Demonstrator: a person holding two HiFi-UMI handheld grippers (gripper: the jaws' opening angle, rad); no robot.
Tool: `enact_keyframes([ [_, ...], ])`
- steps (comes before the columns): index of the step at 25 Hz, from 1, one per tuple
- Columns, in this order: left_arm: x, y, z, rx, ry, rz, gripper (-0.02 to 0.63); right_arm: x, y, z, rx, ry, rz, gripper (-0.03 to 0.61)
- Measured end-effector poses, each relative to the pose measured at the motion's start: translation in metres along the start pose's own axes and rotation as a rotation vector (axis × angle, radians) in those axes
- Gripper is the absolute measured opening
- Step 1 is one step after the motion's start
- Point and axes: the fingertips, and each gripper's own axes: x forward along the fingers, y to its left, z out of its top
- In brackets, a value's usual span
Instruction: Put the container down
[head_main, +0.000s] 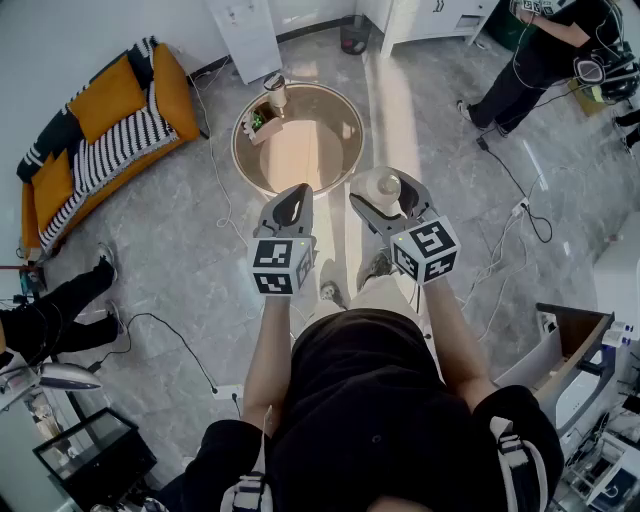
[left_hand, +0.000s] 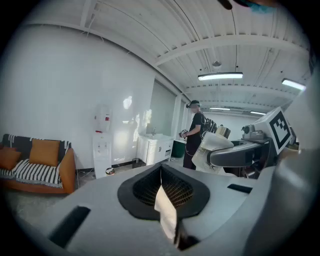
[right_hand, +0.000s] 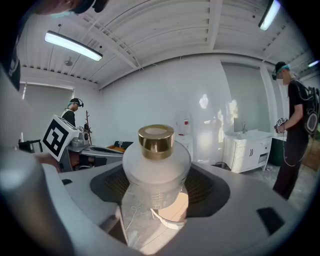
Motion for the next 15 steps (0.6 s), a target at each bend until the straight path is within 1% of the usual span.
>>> enact_keyframes([
  [6, -0.007, -0.018, 0.005, 0.010, -0.015, -0.007, 0.018, -0.017, 0.005, 0.002, 0.000, -0.007, 0.011, 0.329],
  [11, -0.009, -0.024, 0.003, 0.012, -0.001, -0.014, 0.018, -0.022, 0.006, 0.002, -0.003, -0.014, 0.015, 0.330],
  [15, -0.011, -0.025, 0.004, 0.010, 0.008, -0.021, 0.018, -0.022, 0.005, 0.005, 0.032, -0.018, 0.006, 0.330],
])
